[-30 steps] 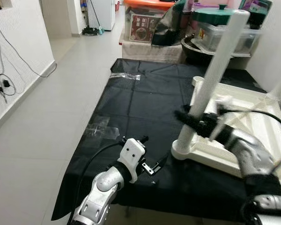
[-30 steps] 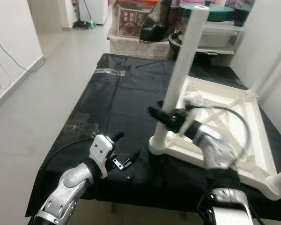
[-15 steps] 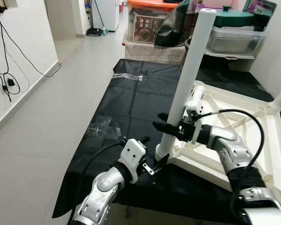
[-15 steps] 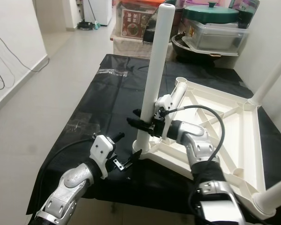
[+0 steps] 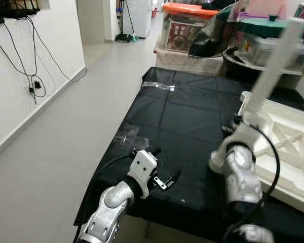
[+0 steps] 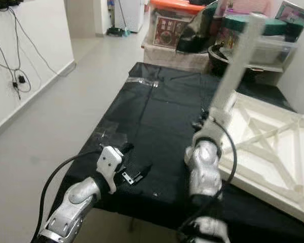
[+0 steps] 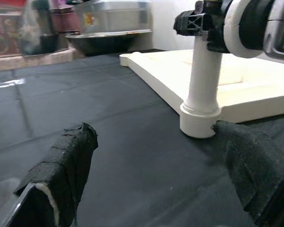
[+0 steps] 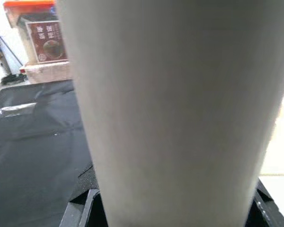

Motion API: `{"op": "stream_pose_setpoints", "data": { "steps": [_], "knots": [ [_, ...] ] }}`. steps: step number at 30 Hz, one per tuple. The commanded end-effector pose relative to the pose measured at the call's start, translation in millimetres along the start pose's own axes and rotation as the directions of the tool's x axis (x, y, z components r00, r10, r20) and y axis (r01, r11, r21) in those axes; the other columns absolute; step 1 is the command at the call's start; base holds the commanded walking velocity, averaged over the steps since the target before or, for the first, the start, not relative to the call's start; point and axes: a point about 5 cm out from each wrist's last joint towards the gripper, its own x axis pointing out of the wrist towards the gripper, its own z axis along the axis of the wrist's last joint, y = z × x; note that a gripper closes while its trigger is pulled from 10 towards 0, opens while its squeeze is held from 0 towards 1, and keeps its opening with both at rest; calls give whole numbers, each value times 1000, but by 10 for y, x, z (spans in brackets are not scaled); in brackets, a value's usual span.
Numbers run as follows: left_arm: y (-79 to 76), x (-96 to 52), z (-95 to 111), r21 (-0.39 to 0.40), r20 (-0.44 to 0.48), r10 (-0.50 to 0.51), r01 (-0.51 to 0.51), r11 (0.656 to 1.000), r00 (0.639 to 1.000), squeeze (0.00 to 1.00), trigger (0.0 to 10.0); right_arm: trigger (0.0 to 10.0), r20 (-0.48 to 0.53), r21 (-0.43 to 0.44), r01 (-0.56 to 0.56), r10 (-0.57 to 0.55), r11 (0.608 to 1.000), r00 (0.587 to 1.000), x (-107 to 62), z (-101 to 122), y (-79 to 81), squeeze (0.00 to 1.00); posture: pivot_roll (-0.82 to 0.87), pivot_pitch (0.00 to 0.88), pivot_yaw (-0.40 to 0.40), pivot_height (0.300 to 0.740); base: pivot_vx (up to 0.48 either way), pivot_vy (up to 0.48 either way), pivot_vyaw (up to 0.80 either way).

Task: Building children table

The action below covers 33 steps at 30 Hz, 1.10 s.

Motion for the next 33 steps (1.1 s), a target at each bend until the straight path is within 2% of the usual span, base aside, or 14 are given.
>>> {"op": "stream_pose_setpoints", "data": {
  "steps": [1,3,4,8,9,13,16,19,21,23,26,28,30,33],
  "knots": [
    [-30,10,-10,3,-4,-12,12,1000,1000,0,10000,10000,-76,80,35,-29,996,997,-9,-147,-52,0,87,0,-100,740,0,0,0],
    [-30,10,-10,4,-4,-11,11,1000,1000,0,10000,10000,-52,72,-7,10,997,999,-5,-138,-15,0,87,0,-100,740,0,0,0],
    [-28,10,-9,4,-4,-10,10,1000,1000,0,10000,10000,-26,74,-54,56,996,998,1,-130,43,1000,87,0,-100,740,0,0,0],
    [-25,9,-8,4,-4,-9,9,1000,1000,0,10000,10000,63,44,-139,137,989,989,47,-63,48,980,87,0,-100,740,0,0,0],
    [-24,8,-7,3,-4,-9,9,1000,1000,0,10000,10000,90,94,-230,222,969,971,103,-6,5,0,87,0,-100,740,0,0,0],
    [-21,13,-3,3,-4,-10,10,1000,1000,0,10000,10000,95,112,-395,386,912,918,174,56,-58,0,83,0,-94,740,0,0,0],
    [-15,16,0,4,-3,-9,9,1000,1000,0,10000,10000,43,106,-698,698,708,715,124,177,-160,0,87,0,-95,740,0,0,0],
    [-14,16,0,4,-3,-9,9,1000,1000,0,10000,10000,33,104,-726,727,680,686,111,184,-172,0,87,0,-95,740,0,0,0],
    [-10,15,0,4,-3,-9,9,1000,1000,0,10000,10000,-5,99,-785,789,611,614,90,187,-143,0,85,0,-90,740,0,0,0],
    [-5,16,-1,6,-4,-10,10,1000,1000,0,10000,10000,-78,89,-893,897,440,435,19,171,-50,0,89,0,-92,740,0,0,0],
    [-4,17,-1,7,-4,-11,11,1000,1000,0,10000,10000,-107,86,-932,933,352,342,-17,153,-8,0,89,0,-92,740,0,0,0],
    [-7,18,1,10,-3,-12,12,1000,1000,0,10000,10000,-154,106,-981,977,163,146,-112,96,139,0,102,0,-99,740,0,0,0],
    [-8,18,2,11,-3,-11,11,1000,1000,0,10000,10000,-162,121,-987,983,110,90,-138,81,188,0,102,0,-99,740,0,0,0],
    [-11,13,4,13,-1,-8,8,1000,1000,0,10000,10000,-202,159,-986,976,-44,-77,-248,29,355,0,108,0,-101,740,0,0,0]
  ]
}}
